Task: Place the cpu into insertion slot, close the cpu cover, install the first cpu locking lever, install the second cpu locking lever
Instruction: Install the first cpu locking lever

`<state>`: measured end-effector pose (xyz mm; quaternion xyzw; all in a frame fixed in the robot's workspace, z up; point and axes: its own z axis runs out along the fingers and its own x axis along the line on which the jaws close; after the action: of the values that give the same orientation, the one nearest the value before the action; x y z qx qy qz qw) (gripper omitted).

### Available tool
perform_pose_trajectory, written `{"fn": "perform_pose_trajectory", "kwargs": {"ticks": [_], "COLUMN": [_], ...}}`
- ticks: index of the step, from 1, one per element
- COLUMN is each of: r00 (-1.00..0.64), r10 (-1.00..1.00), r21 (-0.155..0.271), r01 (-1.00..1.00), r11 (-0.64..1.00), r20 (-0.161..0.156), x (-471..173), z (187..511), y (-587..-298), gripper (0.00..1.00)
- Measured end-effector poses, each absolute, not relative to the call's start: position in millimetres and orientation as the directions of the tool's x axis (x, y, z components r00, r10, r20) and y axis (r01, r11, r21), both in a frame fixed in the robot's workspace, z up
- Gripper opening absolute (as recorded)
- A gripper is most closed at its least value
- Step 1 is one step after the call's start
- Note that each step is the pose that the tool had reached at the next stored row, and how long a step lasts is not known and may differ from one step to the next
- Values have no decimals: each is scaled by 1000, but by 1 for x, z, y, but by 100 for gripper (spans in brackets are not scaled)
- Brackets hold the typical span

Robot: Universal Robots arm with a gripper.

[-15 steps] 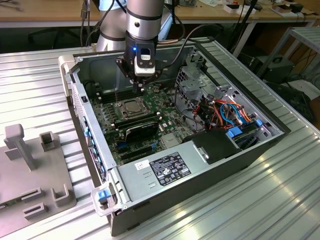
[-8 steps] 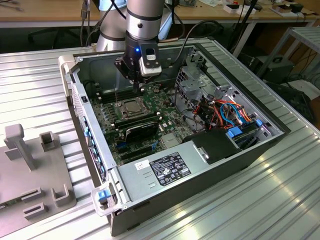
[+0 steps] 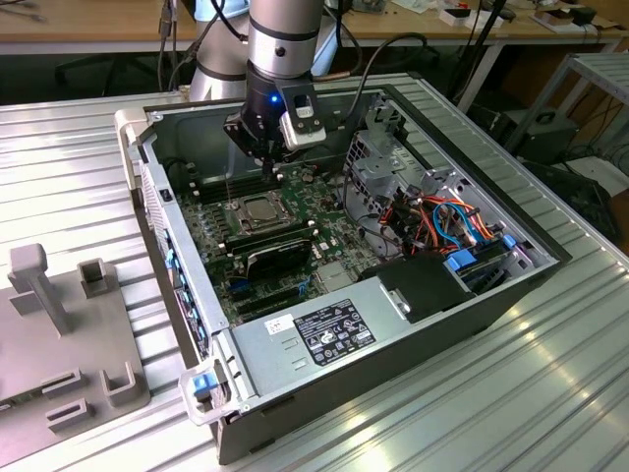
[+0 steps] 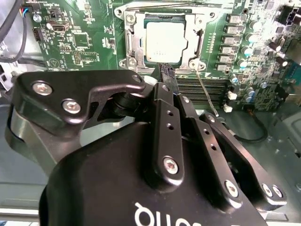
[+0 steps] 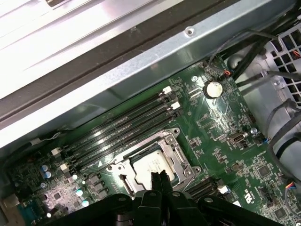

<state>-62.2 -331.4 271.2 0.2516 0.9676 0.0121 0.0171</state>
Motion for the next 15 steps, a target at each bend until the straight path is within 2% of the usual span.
{"fn": "perform_pose_trajectory", "kwargs": {"ticks": [9,15], "r00": [-878,-923], "r10": [479,384], "r21": [32,32], "r01": [478,384], "r11": [878,923], "r20": [-27,-27], "x": [-62,-62], "z": [271,271], "y": [-331,-331], "gripper": [11,11]}}
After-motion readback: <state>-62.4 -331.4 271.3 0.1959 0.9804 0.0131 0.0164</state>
